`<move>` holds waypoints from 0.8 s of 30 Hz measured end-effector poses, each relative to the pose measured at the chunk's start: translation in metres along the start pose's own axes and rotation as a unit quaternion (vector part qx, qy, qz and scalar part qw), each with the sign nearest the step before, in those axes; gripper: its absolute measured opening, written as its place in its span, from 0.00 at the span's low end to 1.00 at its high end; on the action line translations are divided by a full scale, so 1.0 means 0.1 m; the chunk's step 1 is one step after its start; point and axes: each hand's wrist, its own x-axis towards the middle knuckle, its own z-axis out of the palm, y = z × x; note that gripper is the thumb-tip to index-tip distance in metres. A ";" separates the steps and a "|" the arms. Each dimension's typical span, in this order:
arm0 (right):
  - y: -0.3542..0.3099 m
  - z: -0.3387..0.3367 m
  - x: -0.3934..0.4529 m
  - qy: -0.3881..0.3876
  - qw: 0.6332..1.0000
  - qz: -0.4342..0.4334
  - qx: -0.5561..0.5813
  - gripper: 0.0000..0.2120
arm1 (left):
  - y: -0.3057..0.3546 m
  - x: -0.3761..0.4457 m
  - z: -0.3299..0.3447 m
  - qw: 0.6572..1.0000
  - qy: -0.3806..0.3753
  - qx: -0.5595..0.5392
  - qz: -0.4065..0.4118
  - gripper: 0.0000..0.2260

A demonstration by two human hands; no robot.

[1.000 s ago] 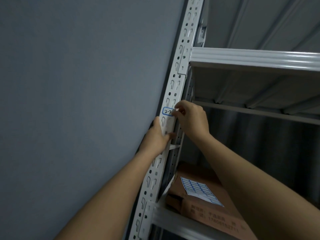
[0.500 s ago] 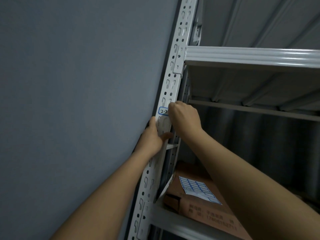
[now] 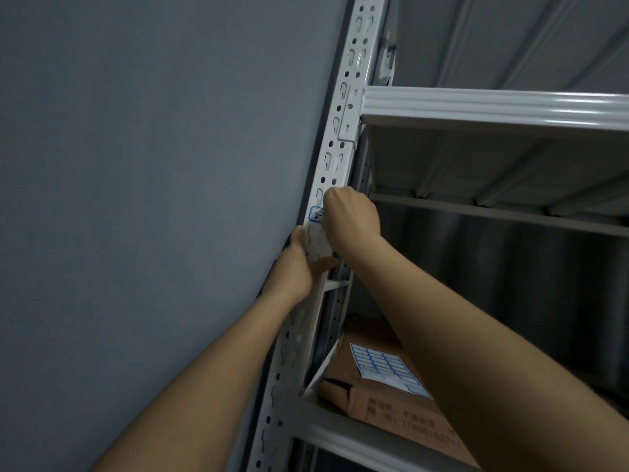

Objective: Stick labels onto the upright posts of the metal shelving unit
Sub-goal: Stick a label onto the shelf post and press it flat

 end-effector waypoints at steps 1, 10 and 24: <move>-0.01 0.00 0.00 -0.006 1.000 -0.002 -0.010 0.06 | 0.01 0.00 0.01 1.000 0.007 -0.006 0.004 0.28; -0.07 0.05 0.05 0.001 0.996 -0.019 -0.081 0.14 | 0.05 -0.03 -0.01 1.000 0.006 -0.021 0.011 0.22; 0.08 0.10 0.07 0.021 0.999 -0.034 -0.032 0.07 | -0.01 -0.04 -0.03 1.000 -0.017 -0.006 0.009 0.32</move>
